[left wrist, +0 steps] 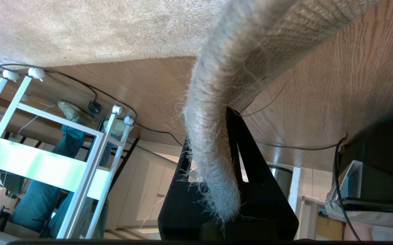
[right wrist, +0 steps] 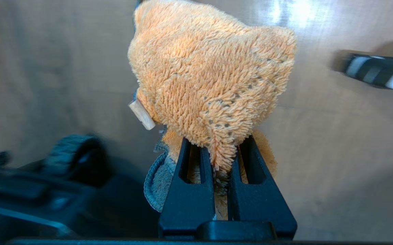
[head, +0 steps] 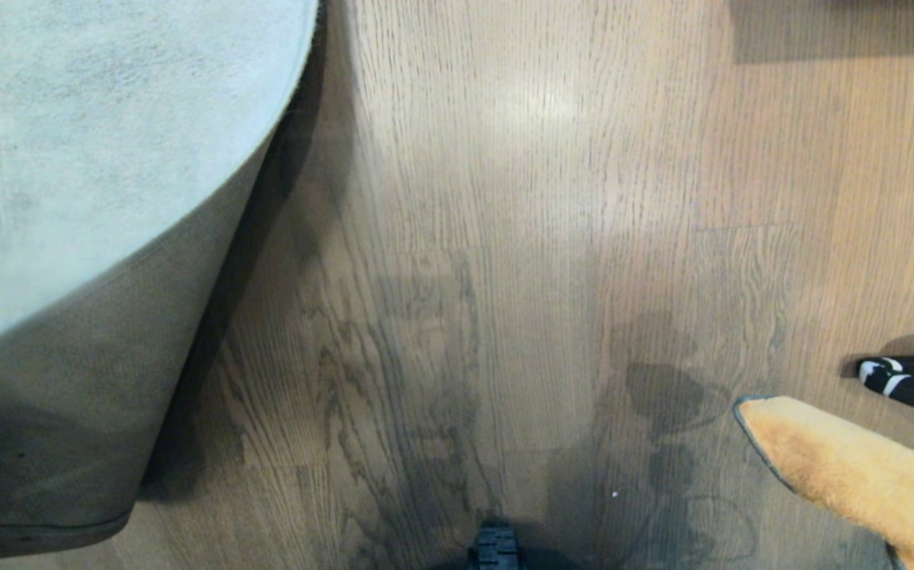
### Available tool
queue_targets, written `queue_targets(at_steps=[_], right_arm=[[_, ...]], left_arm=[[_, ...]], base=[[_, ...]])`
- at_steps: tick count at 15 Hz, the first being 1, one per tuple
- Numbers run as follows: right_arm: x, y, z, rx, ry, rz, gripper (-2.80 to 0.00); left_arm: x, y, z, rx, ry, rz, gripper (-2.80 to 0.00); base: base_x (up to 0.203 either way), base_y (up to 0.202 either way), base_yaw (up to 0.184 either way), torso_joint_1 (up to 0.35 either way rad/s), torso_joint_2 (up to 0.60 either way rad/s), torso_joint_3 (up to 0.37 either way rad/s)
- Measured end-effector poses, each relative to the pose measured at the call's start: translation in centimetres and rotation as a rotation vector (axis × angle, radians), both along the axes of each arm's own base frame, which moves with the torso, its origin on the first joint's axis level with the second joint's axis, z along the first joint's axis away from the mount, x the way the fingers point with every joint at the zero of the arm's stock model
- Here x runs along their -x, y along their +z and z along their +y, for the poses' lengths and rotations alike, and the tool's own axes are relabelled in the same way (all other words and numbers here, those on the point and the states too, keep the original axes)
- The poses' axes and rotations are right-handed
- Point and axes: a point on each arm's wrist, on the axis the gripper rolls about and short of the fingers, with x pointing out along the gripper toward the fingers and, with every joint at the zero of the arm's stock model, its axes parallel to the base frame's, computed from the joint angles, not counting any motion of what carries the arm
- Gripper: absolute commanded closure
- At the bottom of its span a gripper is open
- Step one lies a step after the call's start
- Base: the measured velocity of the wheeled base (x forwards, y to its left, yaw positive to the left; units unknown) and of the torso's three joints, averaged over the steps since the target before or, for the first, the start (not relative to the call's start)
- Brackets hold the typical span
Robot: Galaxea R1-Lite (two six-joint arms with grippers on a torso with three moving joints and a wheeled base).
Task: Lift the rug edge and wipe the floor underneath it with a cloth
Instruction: Wipe the floor under the carpet with a rag
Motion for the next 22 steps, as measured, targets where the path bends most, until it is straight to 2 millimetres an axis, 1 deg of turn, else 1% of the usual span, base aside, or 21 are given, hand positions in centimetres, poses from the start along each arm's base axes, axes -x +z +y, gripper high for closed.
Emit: queue_targets(at_steps=[2, 5, 8, 13, 15, 17, 20, 22], right_arm=[[-0.7, 1.4, 0.2, -0.015, 0.084, 0.038, 0.0], [-2.2, 3.2, 0.5, -0.054, 0.26, 0.106, 0.0], [-4.1, 4.2, 0.9, -0.085, 0.445, 0.172, 0.0], [-6.9, 5.4, 1.7, -0.114, 0.676, 0.286, 0.0], [-8.0, 6.0, 2.5, -0.102, 0.785, 0.319, 0.0], [-9.6, 6.7, 3.7, -0.087, 0.881, 0.334, 0.0], [-12.2, 7.1, 5.9, -0.063, 0.968, 0.323, 0.0], [-13.4, 7.0, 7.7, -0.042, 0.995, 0.31, 0.0]], left_arm=[[0.0, 0.0, 0.0, 0.001, 0.0, 0.002, 0.0], [0.0, 0.1, 0.0, -0.002, 0.002, -0.001, 0.0], [-0.1, 0.2, 0.1, -0.006, 0.003, -0.007, 0.0], [-0.2, 0.2, 0.1, -0.01, 0.004, -0.001, 0.0], [-0.2, 0.2, 0.1, -0.013, 0.006, 0.002, 0.0], [-0.3, 0.1, 0.1, -0.014, 0.007, 0.006, 0.0], [-0.3, 0.1, 0.2, -0.017, 0.013, 0.01, 0.0], [-0.3, 0.1, 0.2, -0.029, 0.029, 0.015, 0.0]], base=[[0.0, 0.0, 0.0, 0.0, 0.0, 0.0], [0.0, 0.0, 0.0, 0.0, 0.0, 0.0], [0.0, 0.0, 0.0, 0.0, 0.0, 0.0], [0.0, 0.0, 0.0, 0.0, 0.0, 0.0], [0.0, 0.0, 0.0, 0.0, 0.0, 0.0], [0.0, 0.0, 0.0, 0.0, 0.0, 0.0], [0.0, 0.0, 0.0, 0.0, 0.0, 0.0], [0.0, 0.0, 0.0, 0.0, 0.0, 0.0]])
